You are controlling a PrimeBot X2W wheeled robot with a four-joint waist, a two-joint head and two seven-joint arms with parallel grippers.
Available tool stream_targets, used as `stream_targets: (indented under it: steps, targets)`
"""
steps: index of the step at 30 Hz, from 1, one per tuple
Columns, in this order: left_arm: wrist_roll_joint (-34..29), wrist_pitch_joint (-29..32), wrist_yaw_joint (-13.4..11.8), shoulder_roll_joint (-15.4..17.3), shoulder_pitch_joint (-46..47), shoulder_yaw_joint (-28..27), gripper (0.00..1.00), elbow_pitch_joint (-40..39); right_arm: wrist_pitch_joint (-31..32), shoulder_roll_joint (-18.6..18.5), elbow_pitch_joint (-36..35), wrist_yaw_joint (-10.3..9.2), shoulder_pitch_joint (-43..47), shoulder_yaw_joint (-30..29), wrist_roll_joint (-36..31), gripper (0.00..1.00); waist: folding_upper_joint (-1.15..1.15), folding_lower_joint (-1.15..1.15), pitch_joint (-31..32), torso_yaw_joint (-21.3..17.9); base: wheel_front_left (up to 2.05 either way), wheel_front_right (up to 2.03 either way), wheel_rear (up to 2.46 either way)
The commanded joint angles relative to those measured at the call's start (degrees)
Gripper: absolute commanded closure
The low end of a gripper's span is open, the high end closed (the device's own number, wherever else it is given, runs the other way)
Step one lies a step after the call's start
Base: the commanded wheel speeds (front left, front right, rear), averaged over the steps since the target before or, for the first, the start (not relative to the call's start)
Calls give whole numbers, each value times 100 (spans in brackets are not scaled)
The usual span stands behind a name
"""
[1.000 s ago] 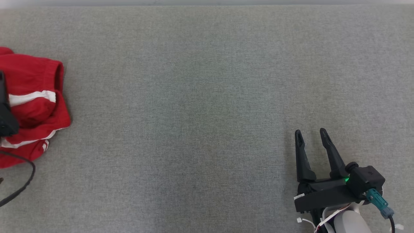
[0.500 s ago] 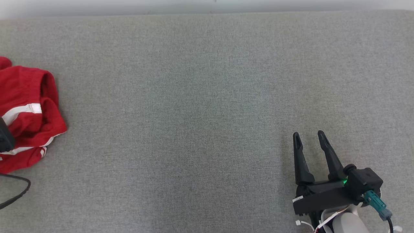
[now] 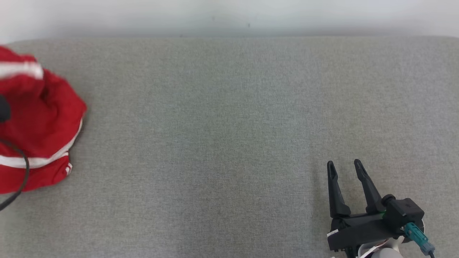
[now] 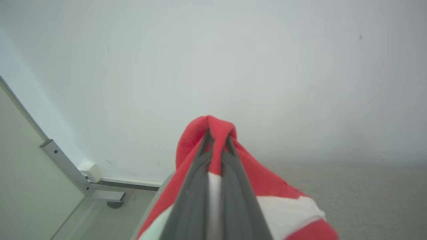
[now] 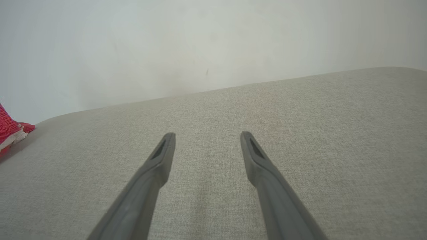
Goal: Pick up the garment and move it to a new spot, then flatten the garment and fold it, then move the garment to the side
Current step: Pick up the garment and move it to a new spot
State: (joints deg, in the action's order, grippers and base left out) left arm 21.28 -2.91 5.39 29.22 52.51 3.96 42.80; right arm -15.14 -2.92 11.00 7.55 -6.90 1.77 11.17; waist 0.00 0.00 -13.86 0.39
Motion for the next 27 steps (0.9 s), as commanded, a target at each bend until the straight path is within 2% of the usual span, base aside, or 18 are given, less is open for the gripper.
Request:
stream_targets:
  steps: [1, 6, 11, 19, 27]
  targets:
    - [24, -35, 4, 3, 86, 11, 100, -73, -4, 7, 4, -12, 35, 10, 28, 0, 0, 0, 72, 29, 0, 0, 0]
    - [110, -112, 47, -113, 215, 86, 100, -843, -5, 6, 21, -12, 111, 53, 87, 0, 0, 0, 190, -60, 0, 0, 0]
    - [208, 69, 24, -308, 258, 178, 100, -1793, -5, 7, 16, -12, 121, 98, 152, 0, 0, 0, 255, -315, 0, 0, 0]
    - [460, 511, -110, -980, 194, 559, 100, -3156, -4, 7, 30, -12, 157, 77, 230, 0, 0, 0, 263, -917, 0, 0, 0]
    - [450, 696, -115, -1731, -18, 1307, 100, -3656, -4, 8, 30, -12, 116, 90, 350, 0, 0, 0, 121, -1499, 0, 0, 0]
